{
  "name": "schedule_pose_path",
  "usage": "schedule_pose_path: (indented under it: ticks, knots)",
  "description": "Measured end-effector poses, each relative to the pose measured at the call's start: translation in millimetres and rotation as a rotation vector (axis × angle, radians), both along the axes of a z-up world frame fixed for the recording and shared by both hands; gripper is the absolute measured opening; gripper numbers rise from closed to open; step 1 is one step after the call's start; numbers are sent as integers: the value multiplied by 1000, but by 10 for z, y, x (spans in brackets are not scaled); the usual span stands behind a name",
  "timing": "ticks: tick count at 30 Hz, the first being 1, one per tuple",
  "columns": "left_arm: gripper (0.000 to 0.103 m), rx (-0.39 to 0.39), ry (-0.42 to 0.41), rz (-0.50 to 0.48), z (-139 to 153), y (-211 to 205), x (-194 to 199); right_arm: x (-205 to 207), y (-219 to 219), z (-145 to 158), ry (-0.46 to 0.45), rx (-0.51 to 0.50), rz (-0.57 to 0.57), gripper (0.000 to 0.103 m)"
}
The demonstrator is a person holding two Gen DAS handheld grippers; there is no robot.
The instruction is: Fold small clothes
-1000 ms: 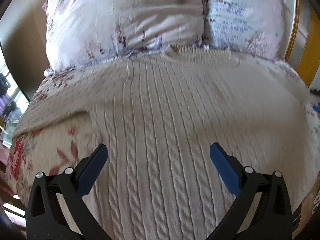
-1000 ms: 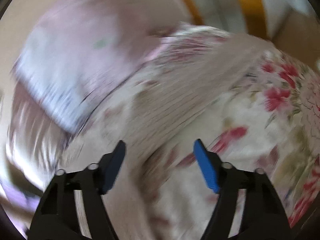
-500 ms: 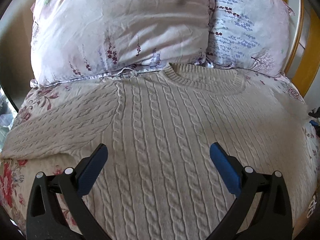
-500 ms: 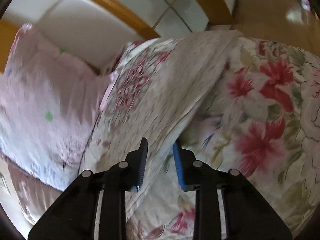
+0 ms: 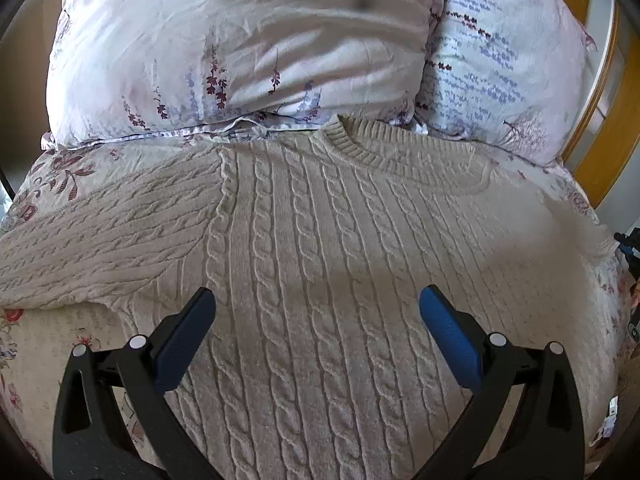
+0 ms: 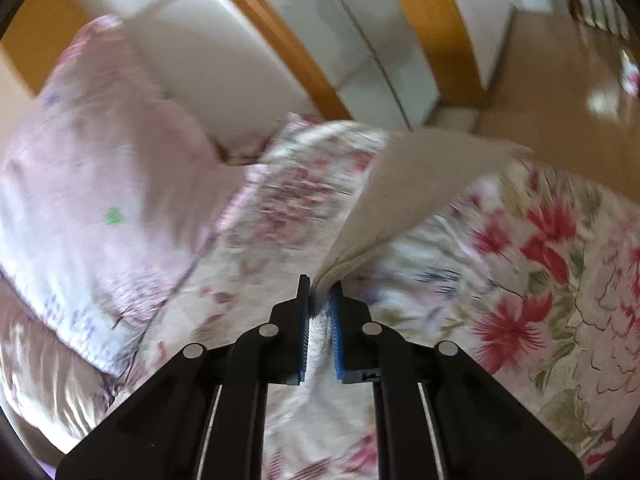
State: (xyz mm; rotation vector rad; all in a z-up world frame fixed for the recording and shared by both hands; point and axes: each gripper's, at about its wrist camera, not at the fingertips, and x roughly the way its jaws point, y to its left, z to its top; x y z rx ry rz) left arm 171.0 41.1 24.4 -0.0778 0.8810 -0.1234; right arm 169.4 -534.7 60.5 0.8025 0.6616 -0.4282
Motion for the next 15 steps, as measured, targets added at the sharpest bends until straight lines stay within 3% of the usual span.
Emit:
schedule_pose_path:
  ticks: [6, 9, 11, 15]
  knots:
    - [101, -70, -30, -2, 42, 67, -19, 164, 844, 546, -145, -55, 280, 10]
    - [101, -99, -23, -4, 56, 74, -17, 274, 1430, 603, -165, -49, 470, 10]
    - [101, -130, -14, -12, 56, 82, -14, 349, 1823, 501, -135, -31, 593, 10]
    - [101, -202, -18, -30, 78, 102, -42, 512, 2473, 104, 14, -28, 763, 10]
